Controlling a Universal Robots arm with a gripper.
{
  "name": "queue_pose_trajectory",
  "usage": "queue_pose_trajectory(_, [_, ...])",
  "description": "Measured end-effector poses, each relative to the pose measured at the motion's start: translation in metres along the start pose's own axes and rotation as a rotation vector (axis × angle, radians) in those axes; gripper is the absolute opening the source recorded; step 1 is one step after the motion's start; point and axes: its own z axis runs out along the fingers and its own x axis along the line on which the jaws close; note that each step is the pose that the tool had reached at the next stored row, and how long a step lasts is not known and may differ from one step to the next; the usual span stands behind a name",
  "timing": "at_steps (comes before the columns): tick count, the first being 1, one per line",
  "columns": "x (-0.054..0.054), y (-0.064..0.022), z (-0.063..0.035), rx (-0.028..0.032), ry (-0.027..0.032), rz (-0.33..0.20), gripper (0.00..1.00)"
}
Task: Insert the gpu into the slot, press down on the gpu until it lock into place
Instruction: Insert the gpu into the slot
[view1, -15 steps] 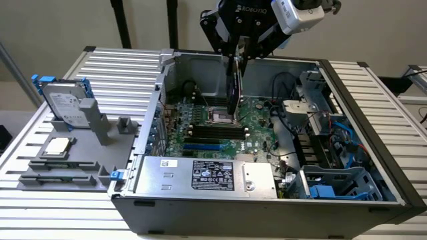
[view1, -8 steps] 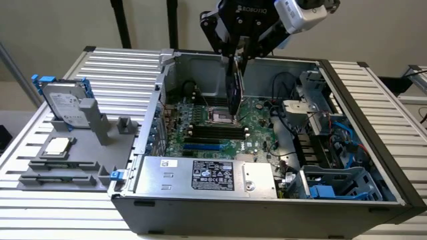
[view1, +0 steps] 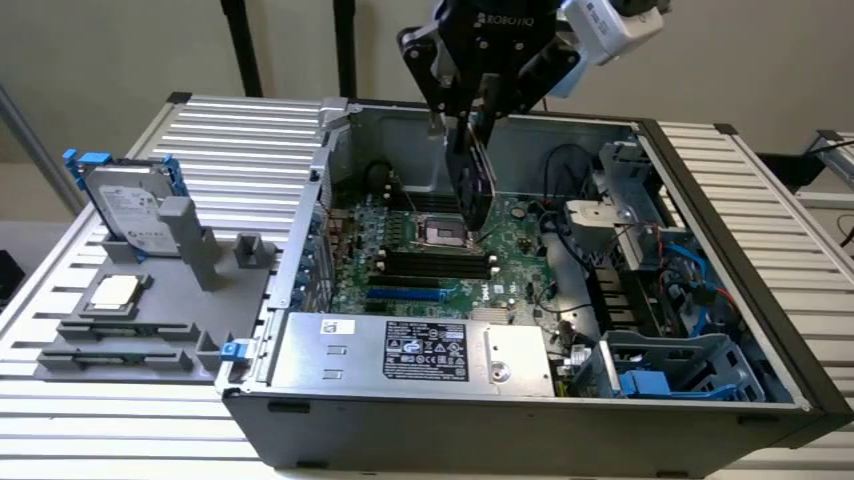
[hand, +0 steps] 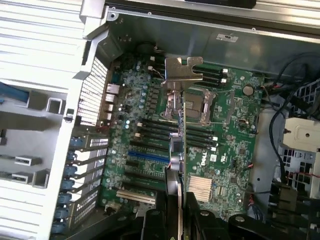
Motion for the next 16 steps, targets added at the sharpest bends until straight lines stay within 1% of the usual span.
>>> queue_pose_trajectory(7, [0.0000,0.0000,0.0003,0.0055,0.0088,-0.128,0.26])
queue_pose_trajectory(16, [0.0000,-0.0001,0.0008,0.0129,0.0173,-0.291,0.26])
